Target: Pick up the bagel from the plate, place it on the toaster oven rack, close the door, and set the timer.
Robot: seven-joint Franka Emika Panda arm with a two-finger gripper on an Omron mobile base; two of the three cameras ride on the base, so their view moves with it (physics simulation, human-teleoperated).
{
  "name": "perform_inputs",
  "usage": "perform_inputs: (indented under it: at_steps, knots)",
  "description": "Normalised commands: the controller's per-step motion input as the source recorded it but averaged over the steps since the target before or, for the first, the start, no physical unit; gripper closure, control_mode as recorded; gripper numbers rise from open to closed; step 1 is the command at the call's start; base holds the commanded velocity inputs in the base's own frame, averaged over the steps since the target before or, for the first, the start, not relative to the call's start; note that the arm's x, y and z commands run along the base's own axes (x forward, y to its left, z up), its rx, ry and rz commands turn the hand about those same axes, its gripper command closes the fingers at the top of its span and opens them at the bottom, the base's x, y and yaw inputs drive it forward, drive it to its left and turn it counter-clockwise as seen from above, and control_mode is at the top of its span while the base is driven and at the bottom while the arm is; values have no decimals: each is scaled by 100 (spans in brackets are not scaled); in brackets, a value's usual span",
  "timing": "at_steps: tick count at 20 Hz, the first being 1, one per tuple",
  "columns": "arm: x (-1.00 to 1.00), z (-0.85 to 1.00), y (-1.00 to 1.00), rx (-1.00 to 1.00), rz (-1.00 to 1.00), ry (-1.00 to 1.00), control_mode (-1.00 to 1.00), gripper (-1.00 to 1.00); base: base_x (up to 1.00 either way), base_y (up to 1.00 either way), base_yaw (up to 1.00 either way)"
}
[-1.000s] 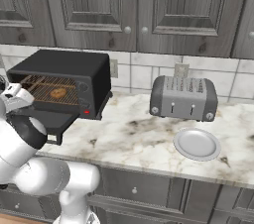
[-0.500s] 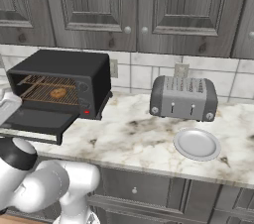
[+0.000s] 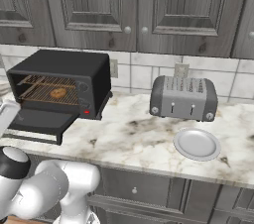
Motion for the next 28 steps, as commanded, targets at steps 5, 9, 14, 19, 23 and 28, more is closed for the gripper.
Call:
perform_inputs:
  at_steps: [5,9,14,19,23,28]
  knots:
    - [2,-43,0,-1,4,6,-100,-100,0,0,0]
    - [19,-29,0,0,2,2,-100,-100,0,0,0]
    - [31,-24,0,0,3,1,-100,-100,0,0,0]
    - [21,-31,2,-1,6,0,-100,-100,0,0,0]
    - [12,-26,4,-1,6,0,-100,-100,0,0,0]
    - [12,-16,8,-2,8,0,-100,-100,0,0,0]
